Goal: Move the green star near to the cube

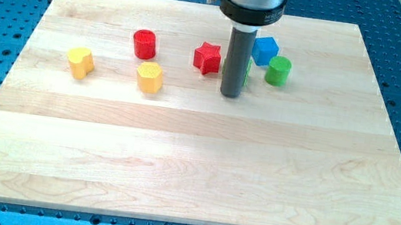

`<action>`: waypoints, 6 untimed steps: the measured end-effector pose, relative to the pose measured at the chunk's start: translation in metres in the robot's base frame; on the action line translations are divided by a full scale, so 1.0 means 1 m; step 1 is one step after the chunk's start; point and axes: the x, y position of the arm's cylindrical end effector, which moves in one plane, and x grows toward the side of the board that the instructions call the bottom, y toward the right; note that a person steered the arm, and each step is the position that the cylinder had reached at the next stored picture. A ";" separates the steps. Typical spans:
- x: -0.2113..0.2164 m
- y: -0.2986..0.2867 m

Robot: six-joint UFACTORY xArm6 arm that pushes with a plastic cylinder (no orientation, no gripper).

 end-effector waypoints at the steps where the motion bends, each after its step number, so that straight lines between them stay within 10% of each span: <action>1: -0.015 0.005; 6: -0.032 0.003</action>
